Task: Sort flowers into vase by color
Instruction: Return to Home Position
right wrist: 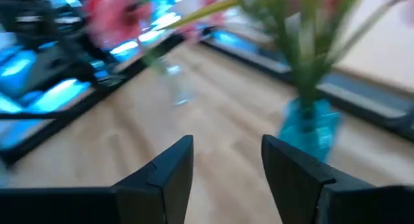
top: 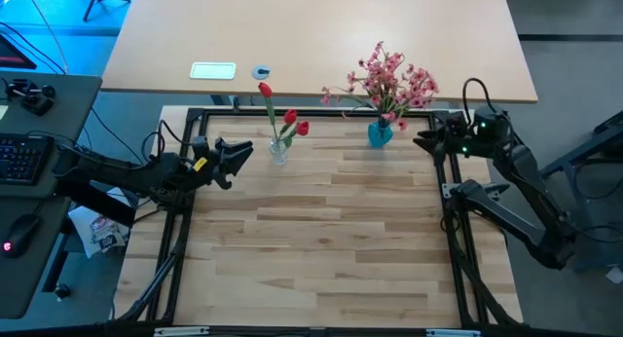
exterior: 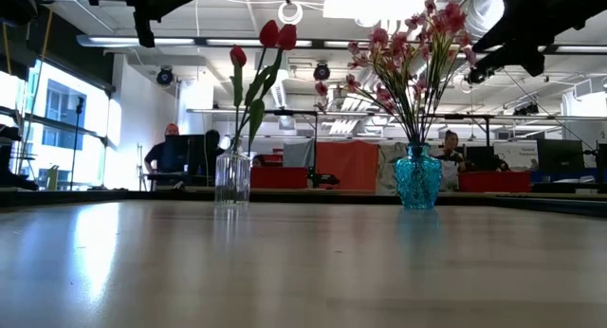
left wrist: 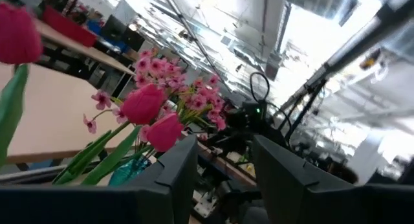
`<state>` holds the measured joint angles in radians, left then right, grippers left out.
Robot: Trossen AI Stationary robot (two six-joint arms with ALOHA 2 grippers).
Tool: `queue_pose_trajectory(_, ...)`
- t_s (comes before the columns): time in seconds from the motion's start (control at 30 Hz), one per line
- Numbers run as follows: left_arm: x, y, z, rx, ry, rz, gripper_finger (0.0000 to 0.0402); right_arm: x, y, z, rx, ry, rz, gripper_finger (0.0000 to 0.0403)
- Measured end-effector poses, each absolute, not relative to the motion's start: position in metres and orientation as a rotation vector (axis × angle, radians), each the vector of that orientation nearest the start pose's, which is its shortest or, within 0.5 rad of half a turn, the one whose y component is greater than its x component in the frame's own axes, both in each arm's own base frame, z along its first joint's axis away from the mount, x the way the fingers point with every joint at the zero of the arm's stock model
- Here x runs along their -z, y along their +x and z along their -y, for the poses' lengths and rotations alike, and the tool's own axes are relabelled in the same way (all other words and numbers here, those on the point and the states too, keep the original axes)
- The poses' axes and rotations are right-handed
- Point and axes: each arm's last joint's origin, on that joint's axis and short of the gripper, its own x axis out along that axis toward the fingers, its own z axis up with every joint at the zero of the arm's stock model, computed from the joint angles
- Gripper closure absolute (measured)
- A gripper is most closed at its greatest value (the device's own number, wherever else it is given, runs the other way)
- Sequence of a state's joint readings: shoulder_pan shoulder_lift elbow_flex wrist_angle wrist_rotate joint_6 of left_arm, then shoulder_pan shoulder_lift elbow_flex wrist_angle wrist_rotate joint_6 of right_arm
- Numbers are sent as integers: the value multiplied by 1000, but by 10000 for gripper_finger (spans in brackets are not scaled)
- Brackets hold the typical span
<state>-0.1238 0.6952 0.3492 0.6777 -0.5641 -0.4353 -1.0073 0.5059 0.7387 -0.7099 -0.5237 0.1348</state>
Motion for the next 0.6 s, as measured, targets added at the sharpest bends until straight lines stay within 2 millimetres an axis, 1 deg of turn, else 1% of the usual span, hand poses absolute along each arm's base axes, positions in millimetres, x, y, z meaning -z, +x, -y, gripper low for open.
queue_pose_trajectory(0.07,-276,156,4,-356,-496,392,270,-303,63,69,426,513,-313,237)
queue_pose_trajectory(0.17,-273,157,4,-365,-453,357,279,-301,65,64,331,580,-331,275)
queue_pose_trajectory(0.27,-271,158,6,-332,-388,319,297,-300,69,58,242,624,-350,338)
queue_pose_trajectory(0.33,-273,159,7,-268,-354,321,329,-301,72,55,199,639,-358,382)
queue_pose_trajectory(0.37,-274,158,8,-238,-351,328,352,-302,74,53,183,642,-357,392)
queue_pose_trajectory(0.4,-275,158,9,-211,-351,336,376,-303,76,52,176,647,-351,392)
queue_pose_trajectory(0.43,-276,158,9,-189,-352,345,388,-305,78,51,171,656,-343,390)
queue_pose_trajectory(0.53,-278,158,11,-138,-347,363,395,-314,88,50,147,651,-274,397)
queue_pose_trajectory(0.6,-276,159,12,-109,-321,328,400,-322,96,49,118,637,-206,400)
